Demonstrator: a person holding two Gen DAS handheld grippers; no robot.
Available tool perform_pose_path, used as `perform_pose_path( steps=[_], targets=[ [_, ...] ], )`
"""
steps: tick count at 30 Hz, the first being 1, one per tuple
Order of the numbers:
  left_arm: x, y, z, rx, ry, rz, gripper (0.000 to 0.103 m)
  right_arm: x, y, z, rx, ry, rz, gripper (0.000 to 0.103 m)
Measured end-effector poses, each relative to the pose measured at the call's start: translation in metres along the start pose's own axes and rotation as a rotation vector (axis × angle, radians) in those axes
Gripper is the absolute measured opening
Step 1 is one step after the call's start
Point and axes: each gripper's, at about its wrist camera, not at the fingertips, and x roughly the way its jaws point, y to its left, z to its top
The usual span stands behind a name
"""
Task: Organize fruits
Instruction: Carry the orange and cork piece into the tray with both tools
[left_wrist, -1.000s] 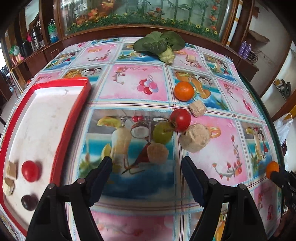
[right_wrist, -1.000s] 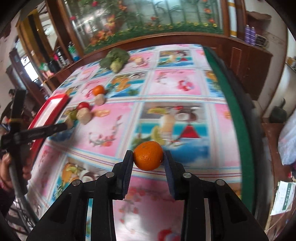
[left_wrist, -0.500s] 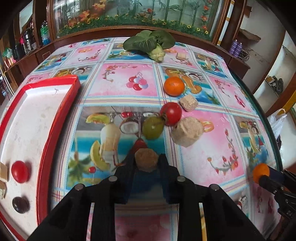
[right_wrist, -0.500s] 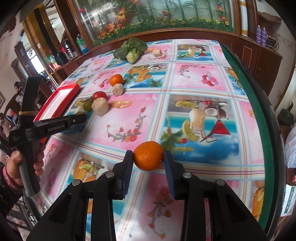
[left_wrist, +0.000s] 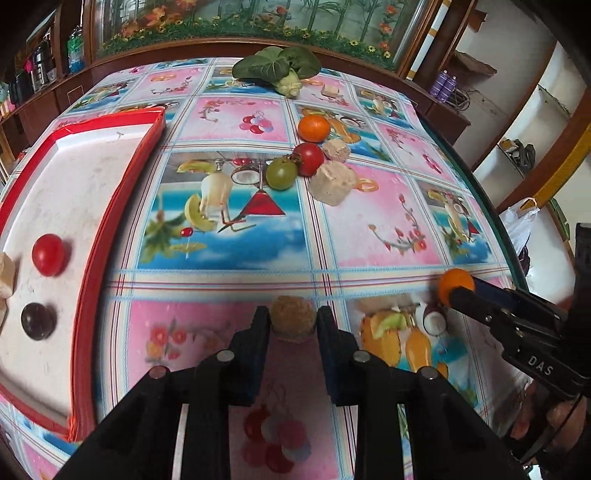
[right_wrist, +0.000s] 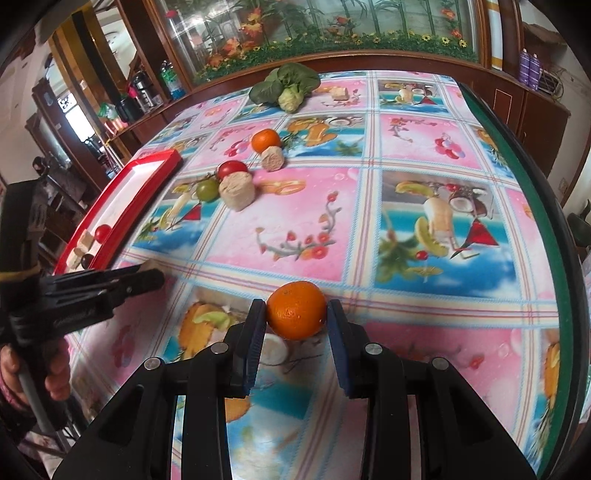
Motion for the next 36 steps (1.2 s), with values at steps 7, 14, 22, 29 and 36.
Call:
perform_pose_path(
  steps=[7, 14, 22, 29, 36],
  targets=[
    [-0.014, 0.01, -0.005, -0.006, -0.003, -0.027, 0.029, 0.0, 0.024, -0.001, -0.01, -0.01, -0.013, 0.033],
    [-0.029, 0.03, -0.002, -0.024, -0.023, -0.046, 0.029, -0.002, 0.053, 0.007, -0.036, -0.031, -0.01, 0.033],
    [-0.055, 0.063, 0.004, -0.05, -0.071, -0.044, 0.029, 0.003, 0.085, 0.019, -0.055, -0.042, 0.003, 0.033],
    [-0.072, 0.102, 0.009, -0.097, -0.103, -0.026, 0.029, 0.012, 0.121, 0.035, -0.083, -0.052, 0.038, 0.033],
    [-0.084, 0.141, 0.013, -0.141, -0.124, 0.005, 0.029, 0.023, 0.163, 0.052, -0.13, -0.06, 0.08, 0.033]
  ],
)
